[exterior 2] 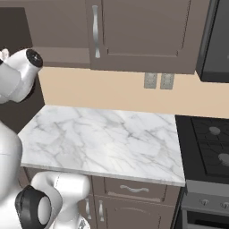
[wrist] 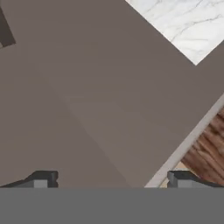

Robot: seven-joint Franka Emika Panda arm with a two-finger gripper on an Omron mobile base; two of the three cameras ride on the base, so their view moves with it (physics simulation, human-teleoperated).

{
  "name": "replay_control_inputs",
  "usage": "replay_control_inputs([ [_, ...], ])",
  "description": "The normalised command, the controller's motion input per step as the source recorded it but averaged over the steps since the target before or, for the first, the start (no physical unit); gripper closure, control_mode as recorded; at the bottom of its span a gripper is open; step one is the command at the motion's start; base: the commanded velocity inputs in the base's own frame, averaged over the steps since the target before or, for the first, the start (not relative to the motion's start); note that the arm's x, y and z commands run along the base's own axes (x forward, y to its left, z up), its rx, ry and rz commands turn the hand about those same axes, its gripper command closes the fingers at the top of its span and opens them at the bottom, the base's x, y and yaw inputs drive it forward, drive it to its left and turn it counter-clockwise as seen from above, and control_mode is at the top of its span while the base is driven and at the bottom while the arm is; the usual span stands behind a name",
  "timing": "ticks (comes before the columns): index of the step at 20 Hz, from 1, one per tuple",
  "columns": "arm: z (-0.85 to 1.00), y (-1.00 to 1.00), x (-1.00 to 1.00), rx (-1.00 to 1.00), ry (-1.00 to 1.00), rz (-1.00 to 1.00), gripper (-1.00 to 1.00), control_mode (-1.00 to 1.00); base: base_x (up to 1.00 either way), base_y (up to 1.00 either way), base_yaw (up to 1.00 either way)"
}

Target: Open the cabinet directly in front. Then move the liquor and the mug to the dining counter with the candle on it.

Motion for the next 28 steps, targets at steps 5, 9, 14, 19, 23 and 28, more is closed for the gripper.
replay_control_inputs([
  [5,0.0,-0.37,-0.13,-0.37,-0.07,0.0,-1.0,-1.0,0.0,0.0,0.0],
  [9,0.0,-0.36,-0.12,-0.4,-0.08,0.0,-1.0,-1.0,0.0,0.0,0.0],
  [14,0.0,-0.36,-0.09,-0.4,-0.09,0.0,-1.0,-1.0,0.0,0.0,0.0],
  [19,0.0,-0.43,-0.12,-0.39,-0.13,0.0,-1.0,-1.0,0.0,0.0,0.0],
  [23,-0.03,-0.52,-0.08,-0.35,-0.15,0.02,-1.0,-1.0,0.0,0.0,0.0],
  [28,-0.2,-0.6,-0.02,-0.31,-0.12,0.04,-1.0,-1.0,0.0,0.0,0.0],
])
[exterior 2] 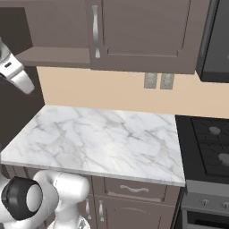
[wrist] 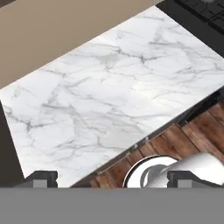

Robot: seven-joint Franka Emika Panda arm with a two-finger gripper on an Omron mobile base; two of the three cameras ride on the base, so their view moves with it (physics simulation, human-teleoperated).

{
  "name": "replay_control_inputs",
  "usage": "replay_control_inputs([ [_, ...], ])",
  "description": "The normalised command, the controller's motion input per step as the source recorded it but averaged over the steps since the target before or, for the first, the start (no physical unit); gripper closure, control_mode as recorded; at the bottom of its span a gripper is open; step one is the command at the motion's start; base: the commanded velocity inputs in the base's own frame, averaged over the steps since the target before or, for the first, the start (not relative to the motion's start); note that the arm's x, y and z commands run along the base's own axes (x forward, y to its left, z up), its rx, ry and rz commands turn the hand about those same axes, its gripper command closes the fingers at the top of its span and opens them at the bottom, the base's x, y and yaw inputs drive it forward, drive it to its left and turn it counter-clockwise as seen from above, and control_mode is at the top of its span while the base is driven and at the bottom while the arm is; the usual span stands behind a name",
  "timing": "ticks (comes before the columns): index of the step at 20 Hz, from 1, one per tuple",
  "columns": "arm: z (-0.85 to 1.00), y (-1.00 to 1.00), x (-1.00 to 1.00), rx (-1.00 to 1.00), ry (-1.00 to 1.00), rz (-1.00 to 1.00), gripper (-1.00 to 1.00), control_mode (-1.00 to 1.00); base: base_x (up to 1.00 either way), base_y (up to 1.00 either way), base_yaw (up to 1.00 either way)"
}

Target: Open the cabinet directly in front. Then move the liquor and the mug to the dining counter with the candle on it.

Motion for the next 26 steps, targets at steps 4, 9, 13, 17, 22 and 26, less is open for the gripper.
replay_control_inputs([
  [4,-0.22,-0.62,0.0,-0.27,-0.1,0.05,-1.0,-1.0,0.0,0.0,0.0],
  [9,-0.03,-0.41,0.0,-0.12,-0.04,0.08,-1.0,-1.0,0.0,0.0,0.0],
  [13,0.0,-0.22,0.01,0.0,0.0,0.12,-1.0,-1.0,0.0,0.0,0.0],
  [17,0.02,-0.13,0.0,0.0,0.0,0.14,-1.0,-1.0,0.0,0.0,0.0],
  [22,0.03,-0.09,0.1,0.0,0.0,0.16,-1.0,-1.0,0.0,0.0,0.0],
  [26,0.01,-0.05,0.14,0.0,0.0,0.15,-1.0,-1.0,0.0,0.0,0.0],
])
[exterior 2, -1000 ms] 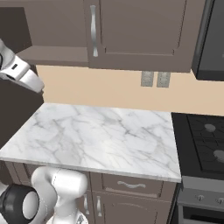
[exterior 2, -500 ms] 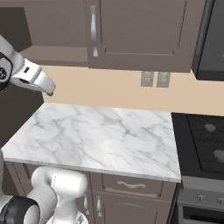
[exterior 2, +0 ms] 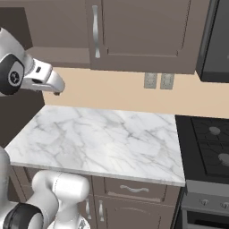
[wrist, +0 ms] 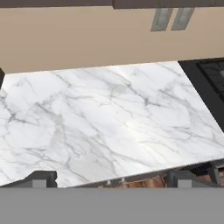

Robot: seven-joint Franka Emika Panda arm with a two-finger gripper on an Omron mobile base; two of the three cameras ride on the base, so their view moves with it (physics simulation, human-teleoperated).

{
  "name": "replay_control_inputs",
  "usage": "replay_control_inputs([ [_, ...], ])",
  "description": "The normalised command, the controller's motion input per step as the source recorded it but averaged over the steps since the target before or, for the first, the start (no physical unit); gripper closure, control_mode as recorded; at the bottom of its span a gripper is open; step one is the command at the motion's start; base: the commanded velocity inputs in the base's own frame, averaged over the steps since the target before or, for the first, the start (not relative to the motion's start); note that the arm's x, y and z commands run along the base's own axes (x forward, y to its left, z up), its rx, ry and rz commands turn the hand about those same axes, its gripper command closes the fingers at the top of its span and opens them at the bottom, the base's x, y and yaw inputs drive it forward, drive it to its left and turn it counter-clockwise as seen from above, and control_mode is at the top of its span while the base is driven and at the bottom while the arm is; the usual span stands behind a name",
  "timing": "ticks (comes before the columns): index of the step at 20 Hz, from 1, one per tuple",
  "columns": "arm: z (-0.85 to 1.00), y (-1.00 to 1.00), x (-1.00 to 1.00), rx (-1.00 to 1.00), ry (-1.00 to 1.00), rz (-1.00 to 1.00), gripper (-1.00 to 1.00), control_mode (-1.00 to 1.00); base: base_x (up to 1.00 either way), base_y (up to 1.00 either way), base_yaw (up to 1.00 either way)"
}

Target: Open the cabinet directly in front. Then move the liquor and the mug to the dining counter with the candle on it.

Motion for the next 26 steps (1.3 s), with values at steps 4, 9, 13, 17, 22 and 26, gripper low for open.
replay_control_inputs([
  [4,0.0,-0.1,0.12,0.0,0.0,0.11,-1.0,-1.0,0.0,0.0,0.0],
  [9,0.0,-0.14,0.13,0.0,0.0,0.08,-1.0,-1.0,0.0,0.0,0.0],
  [13,0.0,-0.13,0.14,0.0,0.0,0.06,-1.0,-1.0,0.0,0.0,0.0],
  [17,0.04,-0.13,0.13,0.0,0.0,0.05,-1.0,-1.0,0.0,0.0,0.0],
  [22,0.09,-0.12,0.14,0.0,0.0,0.03,-1.0,-1.0,0.0,0.0,0.0],
  [26,0.17,-0.12,0.14,0.0,-0.01,0.0,-1.0,-1.0,0.0,0.0,0.0],
])
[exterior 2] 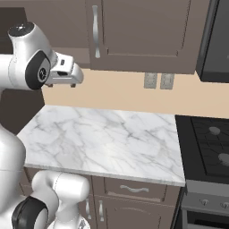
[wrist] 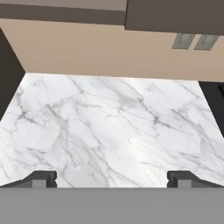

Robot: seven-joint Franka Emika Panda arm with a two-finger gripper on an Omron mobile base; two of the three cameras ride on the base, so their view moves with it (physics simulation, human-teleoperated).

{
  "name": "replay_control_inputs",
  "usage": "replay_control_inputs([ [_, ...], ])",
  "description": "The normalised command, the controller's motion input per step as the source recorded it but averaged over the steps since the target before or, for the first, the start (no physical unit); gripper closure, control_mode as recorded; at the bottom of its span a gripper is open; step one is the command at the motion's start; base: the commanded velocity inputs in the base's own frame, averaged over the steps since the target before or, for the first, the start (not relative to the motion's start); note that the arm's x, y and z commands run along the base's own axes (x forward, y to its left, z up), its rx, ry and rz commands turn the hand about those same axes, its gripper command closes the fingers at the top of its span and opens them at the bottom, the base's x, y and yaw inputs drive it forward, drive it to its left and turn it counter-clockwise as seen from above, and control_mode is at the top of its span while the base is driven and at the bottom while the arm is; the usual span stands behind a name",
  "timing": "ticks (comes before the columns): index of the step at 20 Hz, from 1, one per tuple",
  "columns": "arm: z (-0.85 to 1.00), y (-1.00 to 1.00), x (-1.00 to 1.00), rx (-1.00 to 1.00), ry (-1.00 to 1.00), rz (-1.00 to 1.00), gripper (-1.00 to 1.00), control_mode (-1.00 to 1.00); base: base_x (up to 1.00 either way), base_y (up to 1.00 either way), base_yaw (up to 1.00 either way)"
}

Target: Open the cabinet directly in front. Then move the liquor and the mug to the dining counter with the candle on it.

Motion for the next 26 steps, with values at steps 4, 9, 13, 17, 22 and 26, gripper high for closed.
replay_control_inputs([
  [4,0.16,-0.12,0.13,0.0,-0.02,0.0,-1.0,-1.0,0.0,0.0,0.0],
  [9,0.13,-0.12,0.11,0.0,-0.06,0.0,-1.0,-1.0,0.0,0.0,0.0],
  [13,0.13,-0.1,0.13,0.0,-0.11,0.0,-1.0,-1.0,0.0,0.0,0.0],
  [17,0.17,-0.08,0.1,0.0,-0.12,0.0,-1.0,-1.0,0.0,0.0,0.0],
  [22,0.19,-0.05,0.05,0.0,-0.17,0.0,-1.0,-1.0,0.0,0.0,0.0],
  [26,0.17,-0.06,0.05,0.0,-0.12,0.0,-1.0,-1.0,0.0,0.0,0.0],
])
